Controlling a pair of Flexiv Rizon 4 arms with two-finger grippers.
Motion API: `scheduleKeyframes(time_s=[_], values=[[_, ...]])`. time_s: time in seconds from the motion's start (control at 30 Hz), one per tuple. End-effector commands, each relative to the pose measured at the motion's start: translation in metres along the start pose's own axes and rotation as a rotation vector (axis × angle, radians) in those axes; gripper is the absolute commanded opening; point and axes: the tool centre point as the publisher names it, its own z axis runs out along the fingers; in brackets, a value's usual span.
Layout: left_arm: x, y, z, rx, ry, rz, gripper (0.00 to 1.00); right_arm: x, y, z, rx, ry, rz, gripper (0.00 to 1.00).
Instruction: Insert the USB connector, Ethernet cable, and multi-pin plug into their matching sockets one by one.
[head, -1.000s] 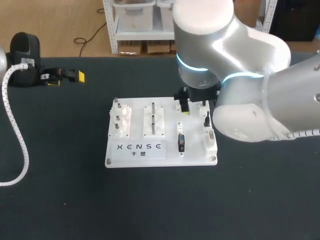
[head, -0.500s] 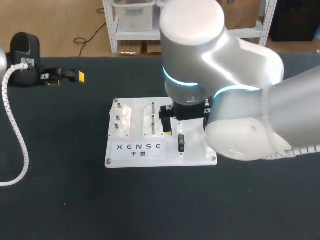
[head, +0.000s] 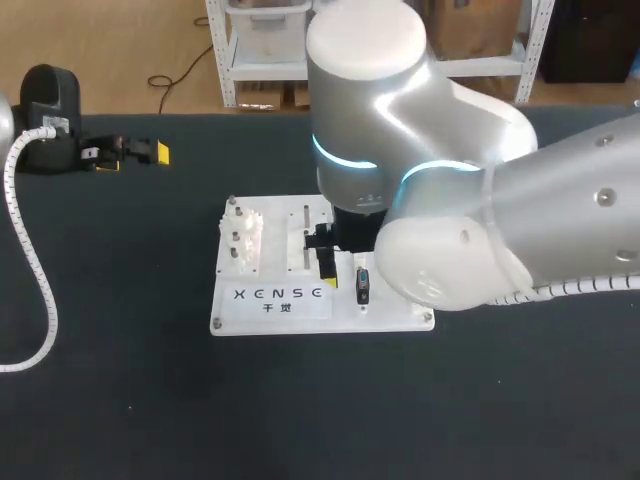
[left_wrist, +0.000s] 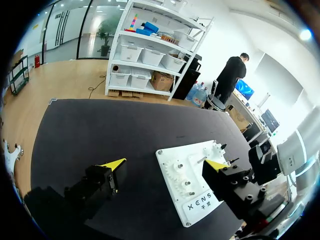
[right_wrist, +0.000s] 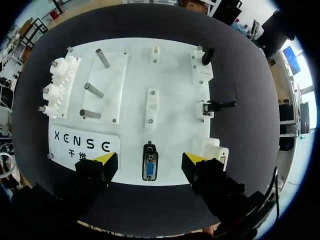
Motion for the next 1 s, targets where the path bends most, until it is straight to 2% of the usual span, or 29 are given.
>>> scheduleKeyframes(time_s=[0.03,0.33,0.37,0.4,0.43,0.63,1.0], values=[[0.000,0.000,0.000,0.000,0.000,0.000,1.00,-0.002,0.002,0.004,0.002,0.022,0.002,0.42],[0.000,0.000,0.000,0.000,0.000,0.000,1.00,0.000,-0.001,0.014,0.010,0.045,0.005,0.20],[0.000,0.000,0.000,0.000,0.000,0.000,1.00,0.001,-0.002,0.015,0.008,0.050,0.007,0.17],[0.000,0.000,0.000,0.000,0.000,0.000,1.00,0.001,-0.002,0.015,0.007,0.051,0.007,0.03],[0.000,0.000,0.000,0.000,0.000,0.000,1.00,0.001,-0.002,0.015,0.005,0.051,0.007,0.00],[0.000,0.000,0.000,0.000,0.000,0.000,1.00,0.002,-0.007,0.006,-0.028,0.030,-0.013,0.00],[0.000,0.000,0.000,0.000,0.000,0.000,1.00,0.000,-0.014,-0.020,-0.052,-0.064,-0.043,0.00]])
